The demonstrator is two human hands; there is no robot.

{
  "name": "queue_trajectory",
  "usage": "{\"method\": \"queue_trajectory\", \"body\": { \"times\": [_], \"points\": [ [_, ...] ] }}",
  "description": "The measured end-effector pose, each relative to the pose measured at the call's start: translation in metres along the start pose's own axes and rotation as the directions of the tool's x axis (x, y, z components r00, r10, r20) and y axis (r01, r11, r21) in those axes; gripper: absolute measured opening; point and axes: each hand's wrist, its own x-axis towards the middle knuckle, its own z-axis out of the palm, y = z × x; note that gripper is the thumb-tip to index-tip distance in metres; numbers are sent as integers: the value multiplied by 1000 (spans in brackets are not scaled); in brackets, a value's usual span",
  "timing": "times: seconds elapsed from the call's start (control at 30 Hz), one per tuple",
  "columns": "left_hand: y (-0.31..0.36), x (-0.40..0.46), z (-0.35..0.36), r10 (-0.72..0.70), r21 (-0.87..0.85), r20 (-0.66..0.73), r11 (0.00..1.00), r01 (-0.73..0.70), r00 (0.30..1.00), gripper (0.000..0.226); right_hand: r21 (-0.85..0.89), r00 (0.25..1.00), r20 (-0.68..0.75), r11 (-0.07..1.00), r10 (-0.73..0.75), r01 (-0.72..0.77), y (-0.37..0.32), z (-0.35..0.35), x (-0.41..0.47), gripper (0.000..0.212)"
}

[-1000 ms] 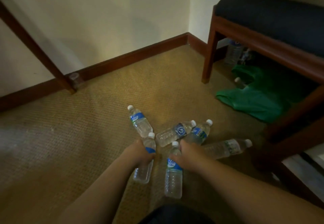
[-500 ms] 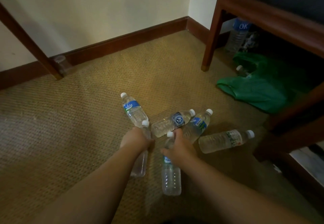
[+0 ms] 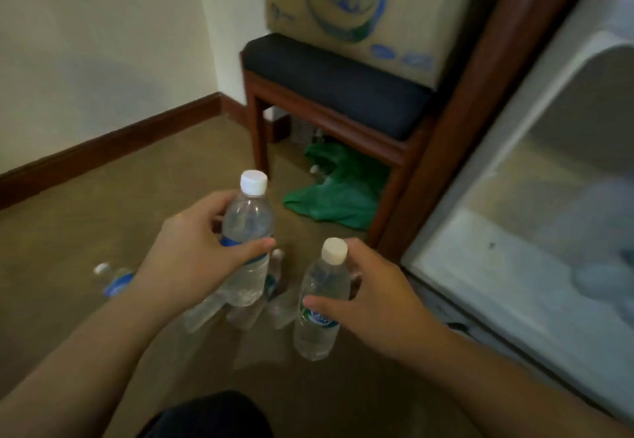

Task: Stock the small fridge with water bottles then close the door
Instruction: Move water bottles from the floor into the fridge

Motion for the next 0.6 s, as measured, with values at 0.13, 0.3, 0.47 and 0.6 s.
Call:
{"method": "queue_trajectory", "body": {
  "times": [0.13, 0.3, 0.47, 0.6],
  "points": [
    [81, 10, 19, 165, -128, 97, 980, -152, 982, 57, 30, 957, -252, 990, 142, -139, 12, -80, -37, 50],
    [139, 5, 66, 308, -246, 209, 935, -255, 928, 58, 56, 824, -520, 972, 224, -228, 46, -144, -74, 53],
    [167, -5, 117, 398, -294, 267, 901, -319, 878, 66, 105, 663, -703, 960, 257, -260, 87, -183, -80, 50],
    [184, -6, 149, 407, -324, 289, 893, -312, 866, 62, 129, 571, -777, 956, 263, -265, 124, -202, -63, 52]
  ]
}}
